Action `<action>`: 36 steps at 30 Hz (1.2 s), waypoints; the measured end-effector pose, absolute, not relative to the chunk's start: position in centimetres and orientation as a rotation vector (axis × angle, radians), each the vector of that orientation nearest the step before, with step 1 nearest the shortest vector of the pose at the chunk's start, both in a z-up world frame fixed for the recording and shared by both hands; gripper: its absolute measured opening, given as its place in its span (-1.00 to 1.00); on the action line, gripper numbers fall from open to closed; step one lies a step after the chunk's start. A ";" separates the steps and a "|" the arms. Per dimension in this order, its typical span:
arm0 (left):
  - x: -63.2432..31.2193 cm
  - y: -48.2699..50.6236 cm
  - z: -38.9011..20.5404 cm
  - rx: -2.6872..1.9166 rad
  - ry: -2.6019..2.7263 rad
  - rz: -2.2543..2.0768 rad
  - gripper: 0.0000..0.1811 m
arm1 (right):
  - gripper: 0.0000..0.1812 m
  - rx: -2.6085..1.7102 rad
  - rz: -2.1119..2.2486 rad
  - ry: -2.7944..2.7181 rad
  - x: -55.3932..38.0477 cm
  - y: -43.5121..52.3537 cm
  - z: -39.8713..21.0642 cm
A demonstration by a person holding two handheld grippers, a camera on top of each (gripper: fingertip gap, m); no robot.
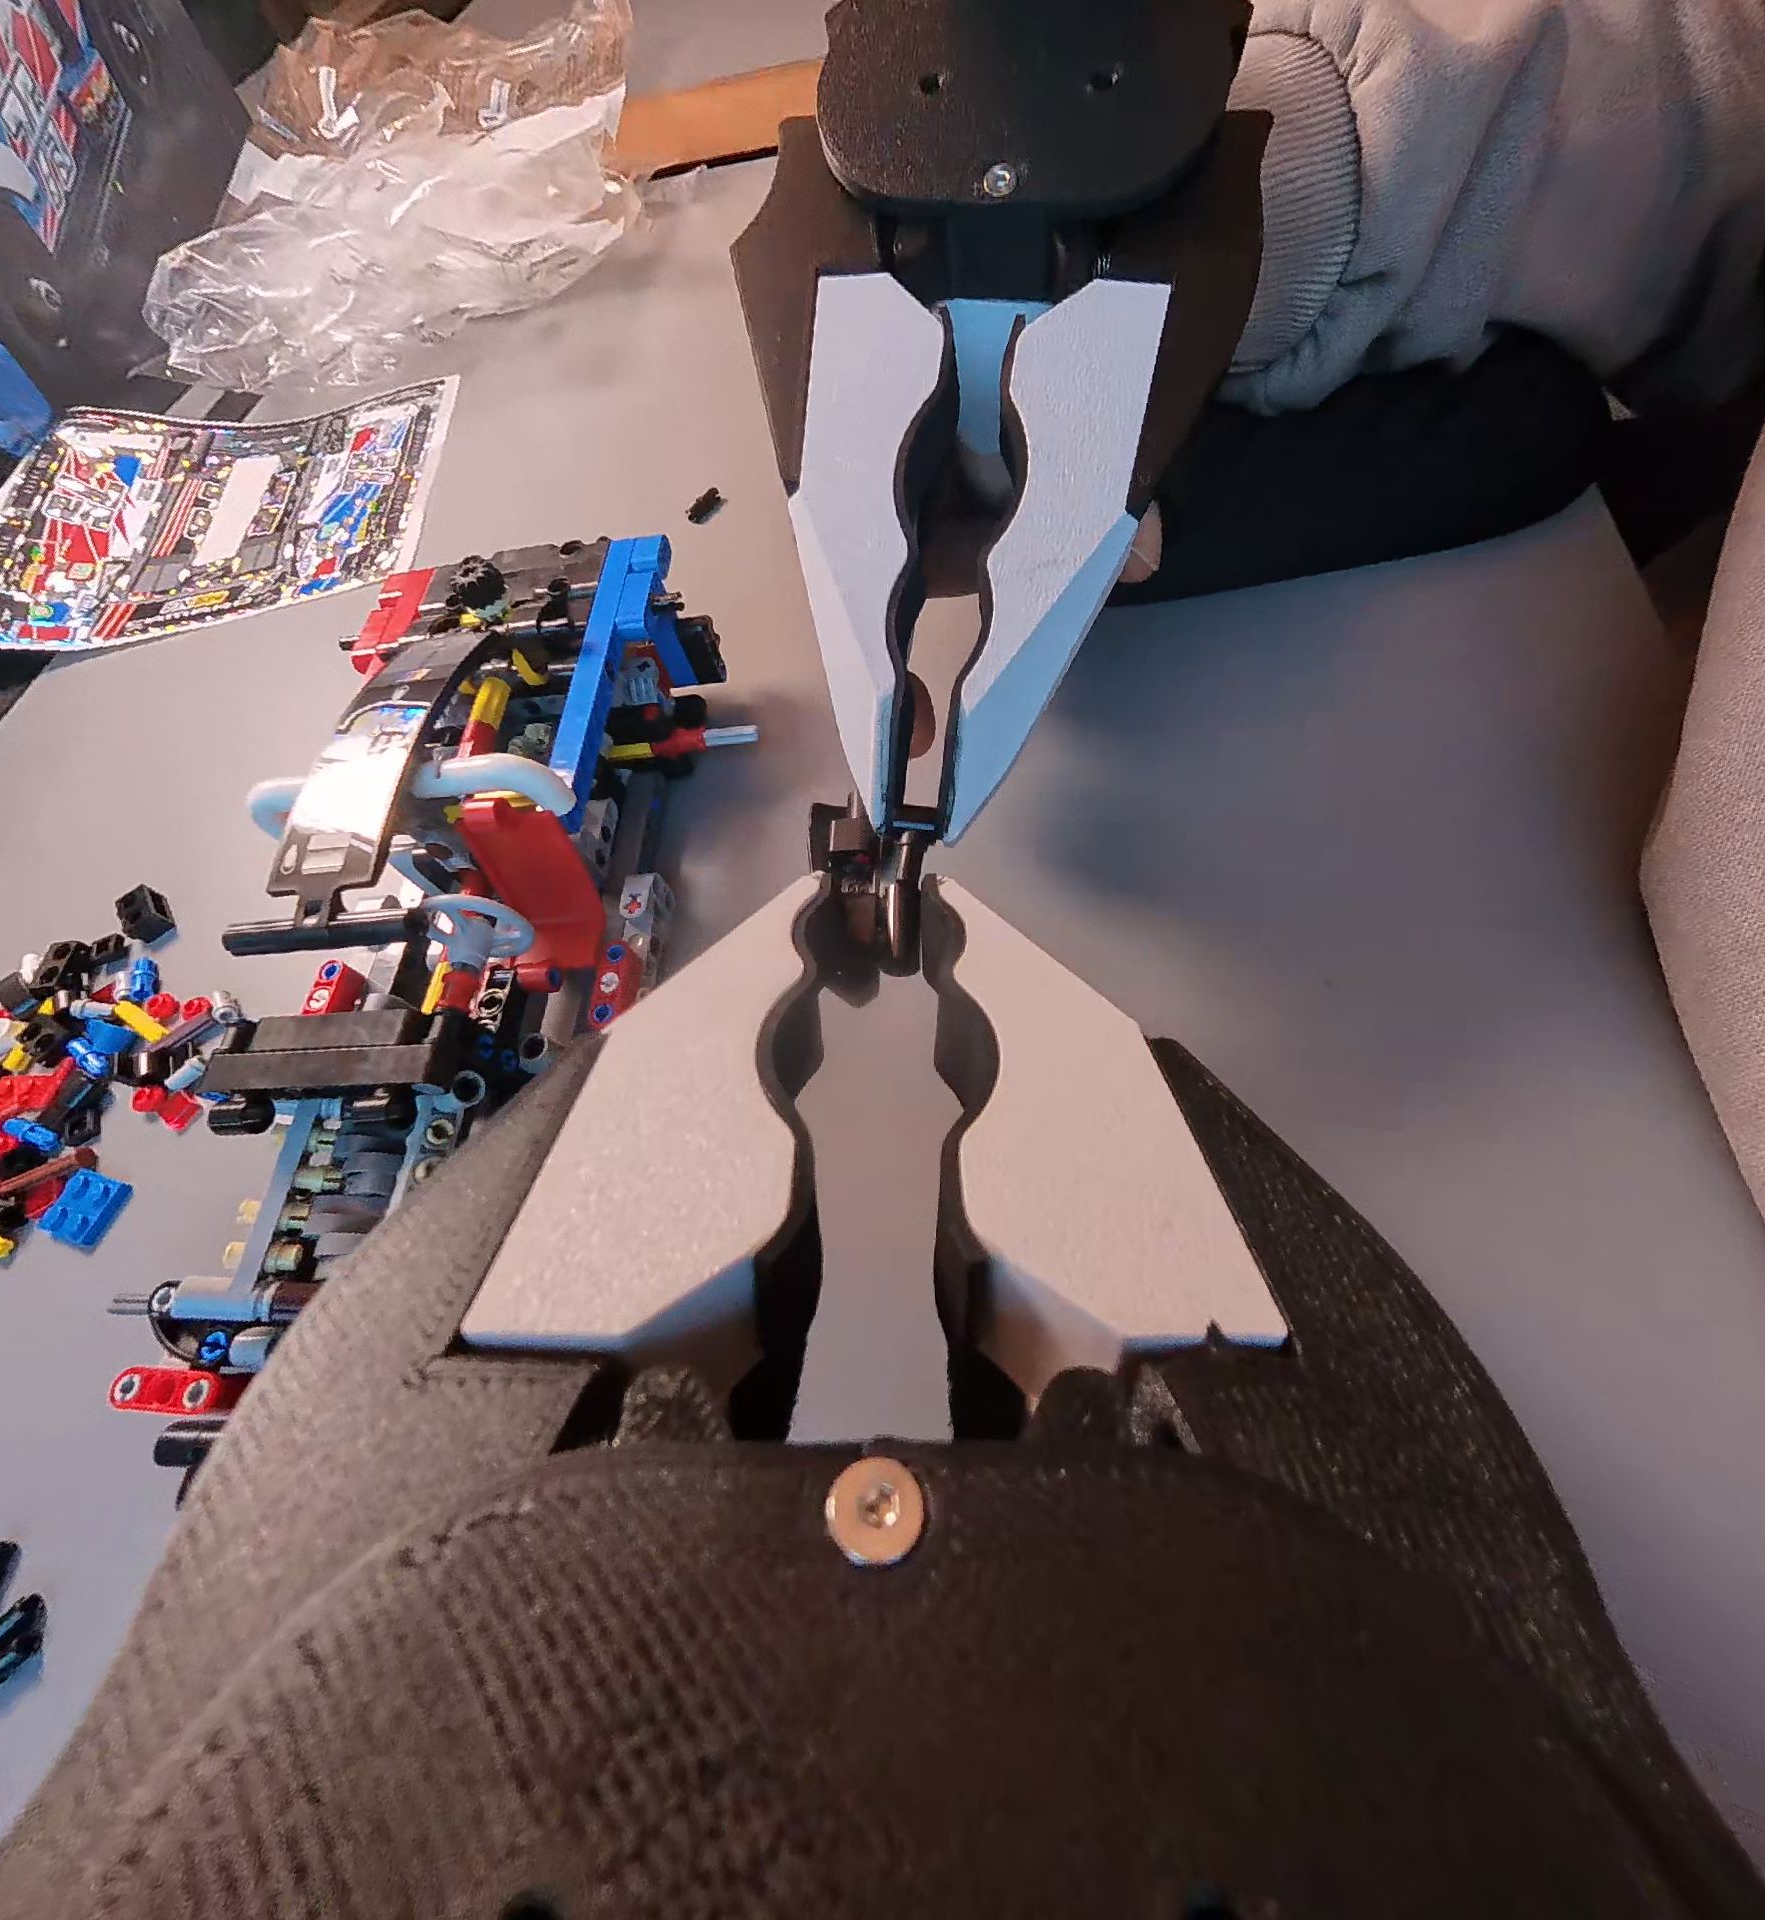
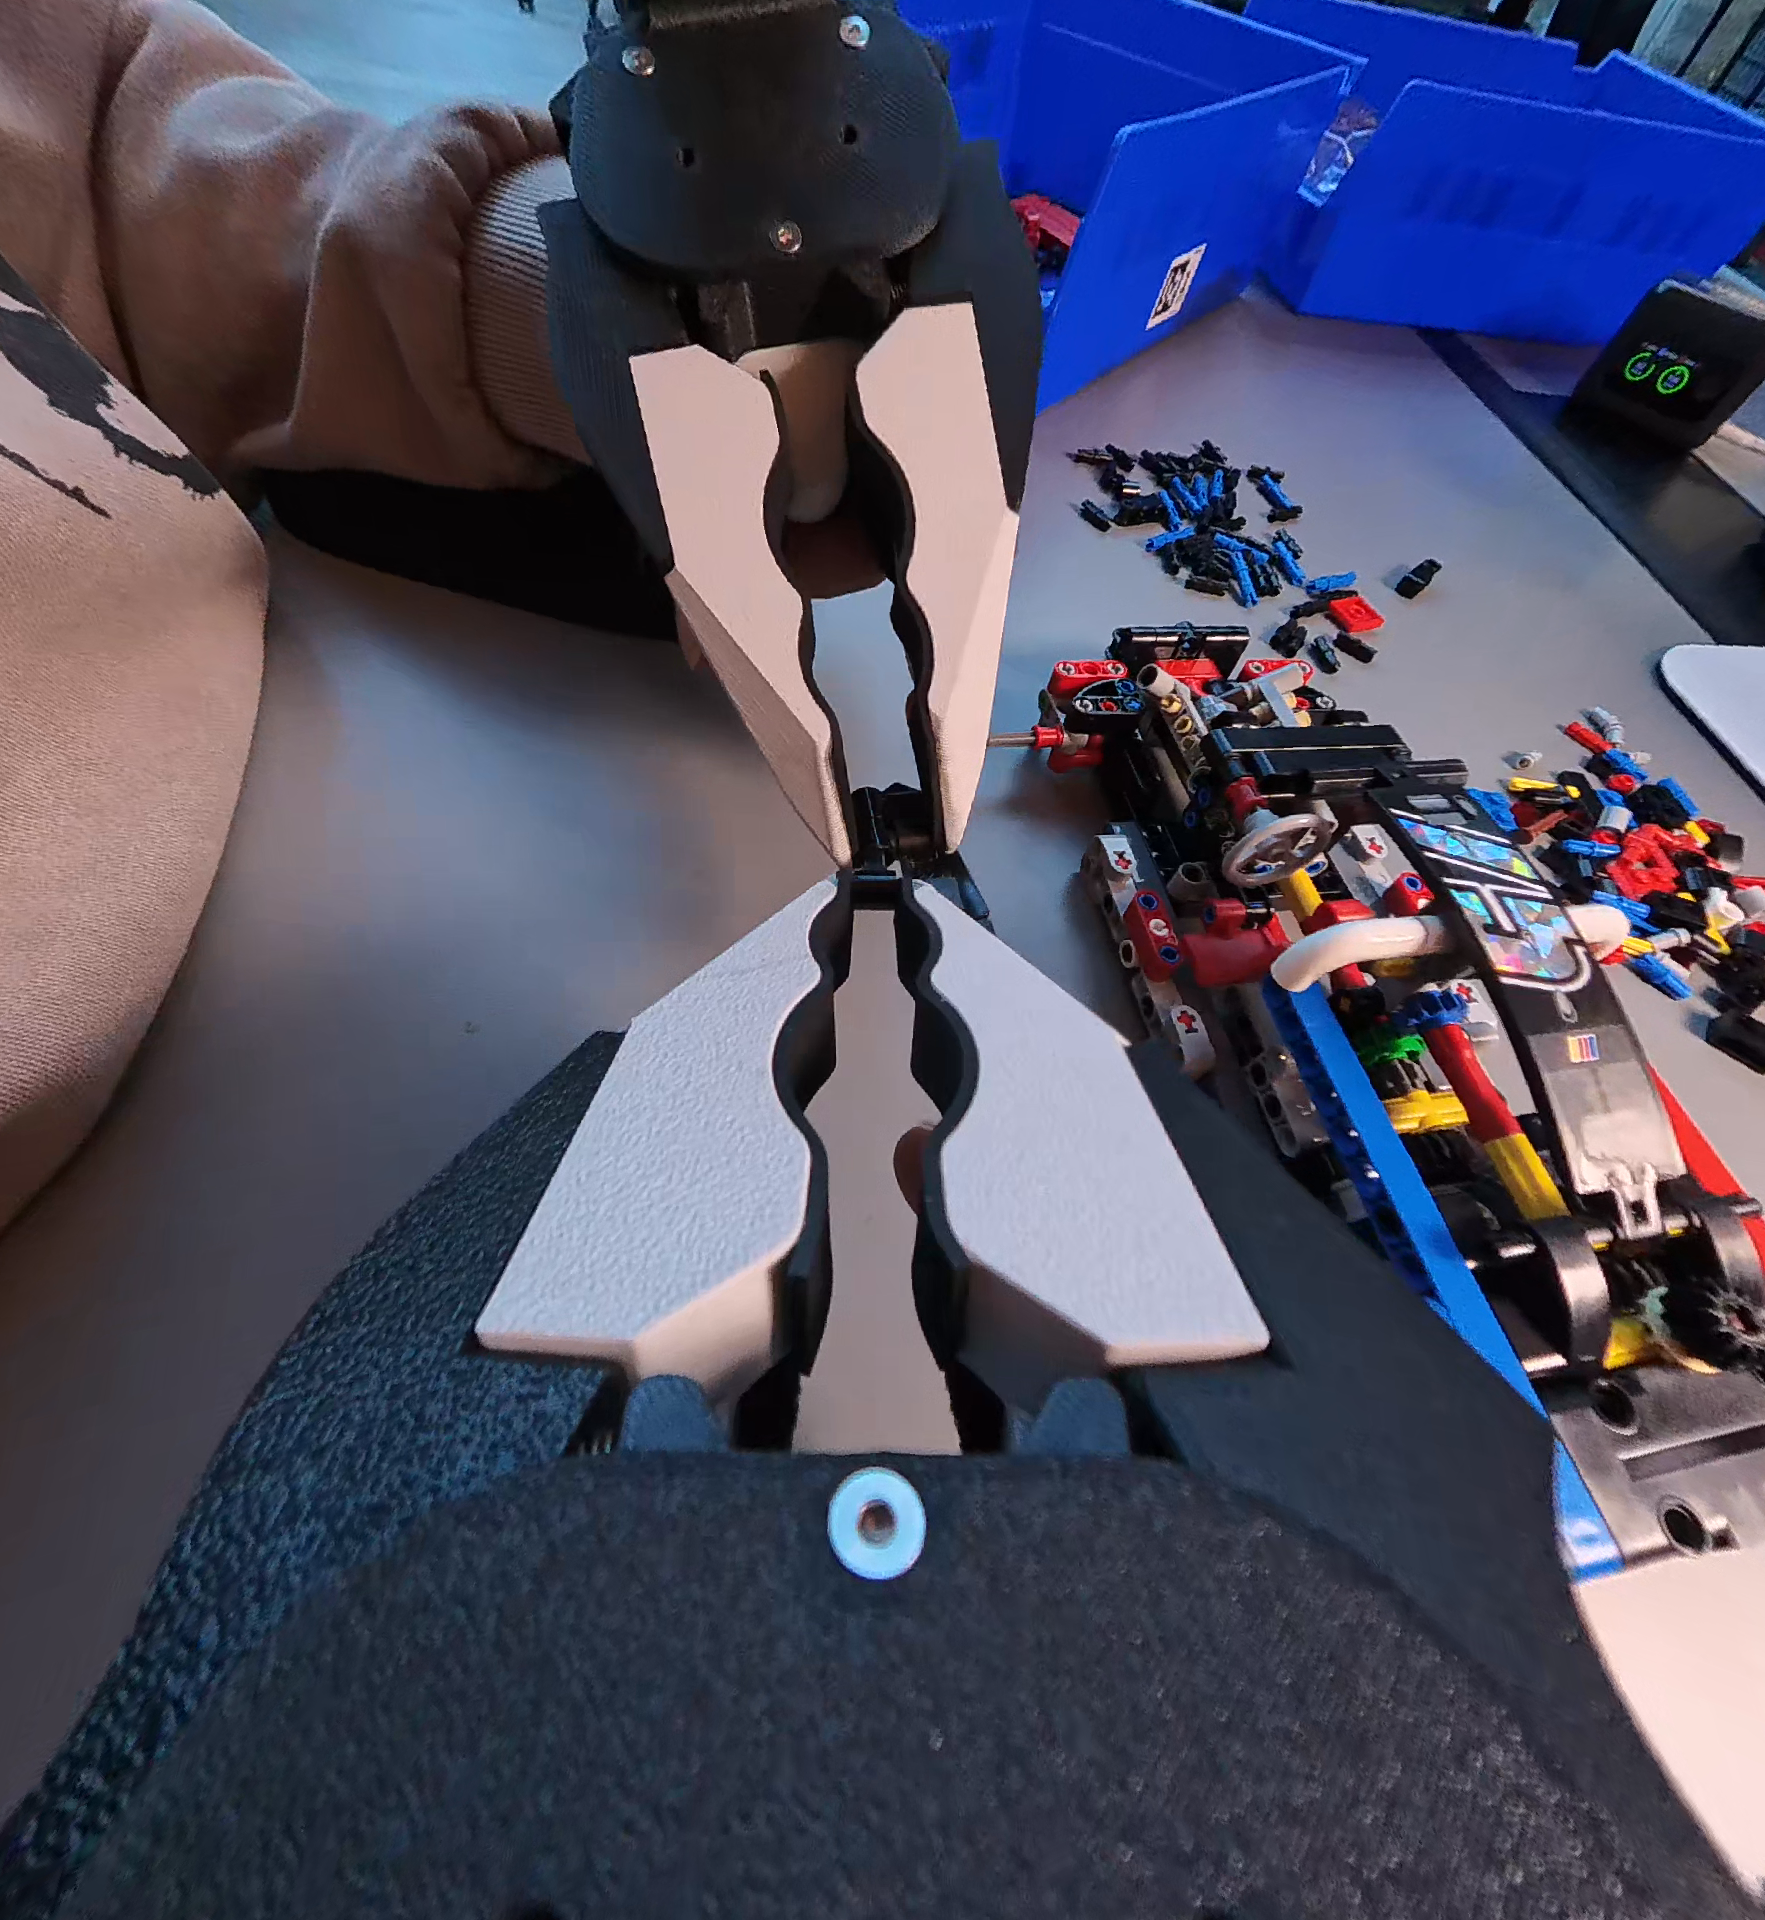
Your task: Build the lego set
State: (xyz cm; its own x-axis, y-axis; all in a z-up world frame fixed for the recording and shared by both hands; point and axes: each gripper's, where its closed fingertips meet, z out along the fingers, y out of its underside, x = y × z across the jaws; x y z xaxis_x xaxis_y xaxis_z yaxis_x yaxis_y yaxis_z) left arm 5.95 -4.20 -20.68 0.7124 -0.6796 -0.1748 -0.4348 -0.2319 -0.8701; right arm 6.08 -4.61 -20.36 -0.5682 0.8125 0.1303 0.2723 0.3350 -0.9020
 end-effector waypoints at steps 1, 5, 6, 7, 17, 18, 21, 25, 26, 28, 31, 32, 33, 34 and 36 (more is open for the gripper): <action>5.9 -4.2 -20.8 -1.881 0.869 -0.294 -0.85 | -0.94 -0.948 1.202 -2.024 6.1 -4.6 -20.4; 5.9 -4.2 -20.3 -1.854 0.856 -0.302 -0.85 | -0.94 -0.945 1.220 -2.016 6.1 -4.6 -20.2; 5.9 -4.2 -20.1 -1.840 0.850 -0.310 -0.85 | -0.94 -0.941 1.226 -2.007 6.1 -4.6 -20.0; 6.0 -4.3 -19.7 -1.818 0.850 -0.314 -0.85 | -0.94 -0.941 1.239 -1.999 6.2 -4.6 -19.8; 6.4 -4.3 -17.7 -1.696 0.814 -0.348 -0.86 | -0.94 -0.973 1.383 -1.913 6.5 -4.6 -17.9; 6.2 -4.2 -17.9 -1.711 0.809 -0.341 -0.86 | -0.94 -0.979 1.398 -1.904 6.6 -4.4 -17.7; 5.6 -4.1 -18.2 -1.733 0.788 -0.344 -0.87 | -0.94 -1.037 1.398 -1.847 6.6 -2.9 -17.2; 5.5 -4.4 -16.8 -1.684 0.720 -0.458 -0.87 | -0.94 -1.113 1.323 -1.901 6.6 -2.0 -18.8; 5.7 -4.5 -17.0 -1.698 0.724 -0.486 -0.87 | -0.94 -1.110 1.296 -1.931 6.5 -2.2 -19.3; 6.0 -4.7 -19.4 -1.816 0.770 -0.505 -0.87 | -0.94 -1.086 1.213 -1.991 6.5 -2.6 -20.2; 5.9 -4.8 -23.0 -1.973 0.900 -0.343 -1.00 | -0.94 -1.077 1.095 -2.068 6.6 -2.6 -21.7; 6.0 -4.9 -23.7 -2.000 0.936 -0.319 -1.00 | -0.94 -1.078 1.071 -2.080 6.7 -2.5 -21.9; 6.1 -5.0 -24.4 -2.035 0.966 -0.308 -1.00 | -0.94 -1.077 1.071 -2.081 6.7 -2.5 -22.0; 6.0 -5.1 -24.9 -2.066 0.984 -0.286 -0.96 | -0.94 -1.077 1.076 -2.078 6.7 -2.5 -21.9; 5.7 -5.0 -25.4 -2.093 0.990 -0.255 -0.93 | -0.94 -1.090 1.058 -2.081 6.7 -2.2 -22.1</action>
